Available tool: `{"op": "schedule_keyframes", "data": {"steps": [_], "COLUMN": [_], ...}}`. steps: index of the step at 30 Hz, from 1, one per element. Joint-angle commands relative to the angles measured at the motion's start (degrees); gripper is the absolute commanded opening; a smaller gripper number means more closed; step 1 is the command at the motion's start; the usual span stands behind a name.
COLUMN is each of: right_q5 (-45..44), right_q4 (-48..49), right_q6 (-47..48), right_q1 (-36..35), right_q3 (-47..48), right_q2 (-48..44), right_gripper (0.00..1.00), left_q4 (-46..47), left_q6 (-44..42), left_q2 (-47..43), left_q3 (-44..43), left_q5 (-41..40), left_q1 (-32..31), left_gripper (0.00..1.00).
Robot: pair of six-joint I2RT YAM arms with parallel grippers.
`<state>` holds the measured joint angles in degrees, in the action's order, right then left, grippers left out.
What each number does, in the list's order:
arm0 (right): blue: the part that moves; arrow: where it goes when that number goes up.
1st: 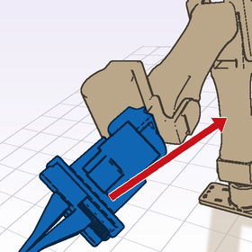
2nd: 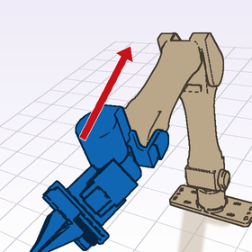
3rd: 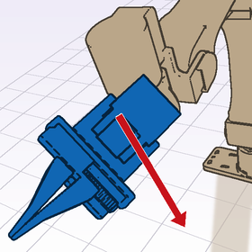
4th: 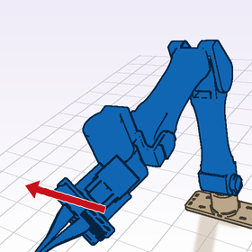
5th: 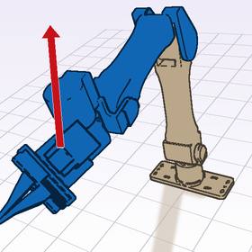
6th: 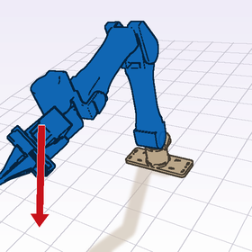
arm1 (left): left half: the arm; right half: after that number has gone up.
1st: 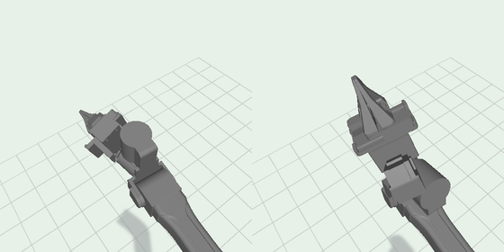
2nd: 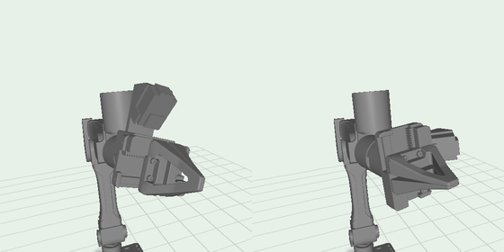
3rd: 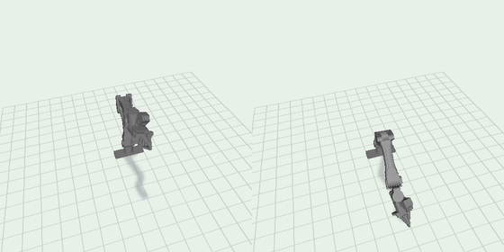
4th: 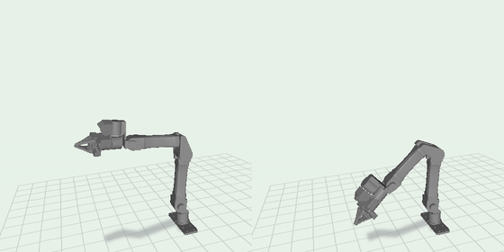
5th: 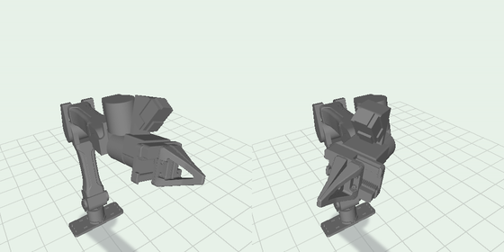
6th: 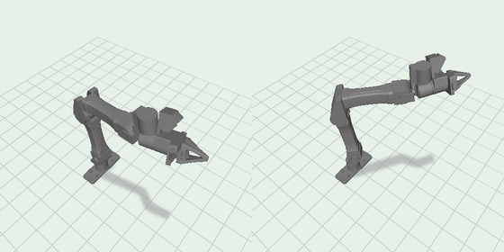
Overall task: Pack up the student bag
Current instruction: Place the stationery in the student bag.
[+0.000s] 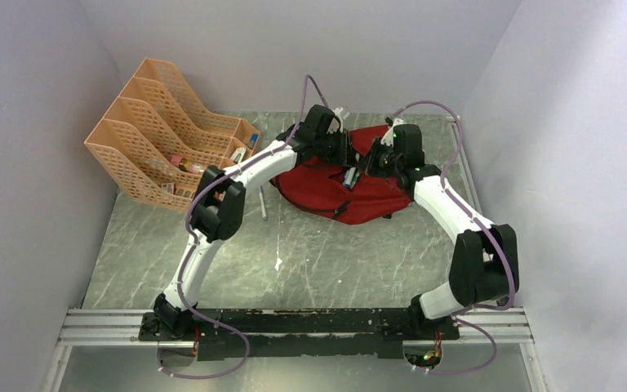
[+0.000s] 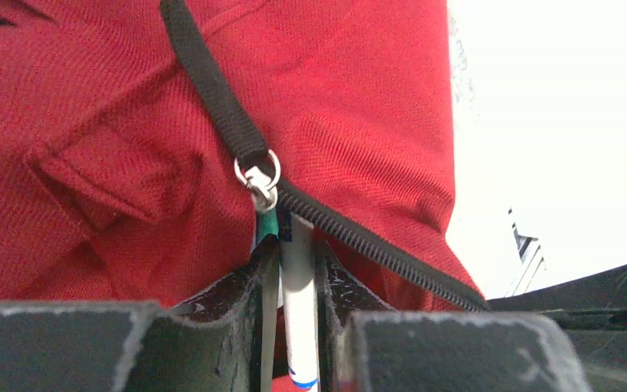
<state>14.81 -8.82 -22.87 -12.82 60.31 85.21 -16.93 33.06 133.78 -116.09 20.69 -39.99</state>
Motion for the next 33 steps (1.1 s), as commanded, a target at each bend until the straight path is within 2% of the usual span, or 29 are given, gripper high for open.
{"op": "schedule_keyframes", "data": {"steps": [1,9,13,20,22,29,33], "right_q5": [4.22,4.3,3.94,3.81,3.85,3.19,2.48], "right_q4": [1.99,2.3,2.07,2.1,2.04,1.71,1.29], "right_q6": [-0.05,-0.41,-0.3,-0.24,-0.26,0.06,0.18], "right_q1": [-0.8,-1.21,-1.17,-1.24,-1.25,-1.2,-1.26], "right_q3": [-0.68,-0.72,-0.59,-0.47,-0.33,-0.15,0.23], "right_q2": [-2.33,-2.07,-1.82,-1.38,-1.13,-0.87,-0.93], "right_gripper": [0.0,0.0,0.0,0.0,0.0,0.0,0.0], "left_q4": [2.43,8.38,14.29,15.13,15.25,14.07,17.21], "left_q6": [3.05,6.9,7.8,6.64,6.51,5.11,4.23], "left_q2": [1.57,3.28,1.97,1.43,1.09,-0.68,-5.55], "left_q3": [-3.6,-3.11,1.28,2.46,2.81,4.02,10.68], "left_q5": [3.12,6.3,8.46,8.53,8.23,7.61,6.24], "left_q1": [0.72,0.66,0.53,0.48,0.45,0.63,1.15], "left_gripper": [0.05,0.05,0.05,0.3,0.34,0.35,0.34]}}
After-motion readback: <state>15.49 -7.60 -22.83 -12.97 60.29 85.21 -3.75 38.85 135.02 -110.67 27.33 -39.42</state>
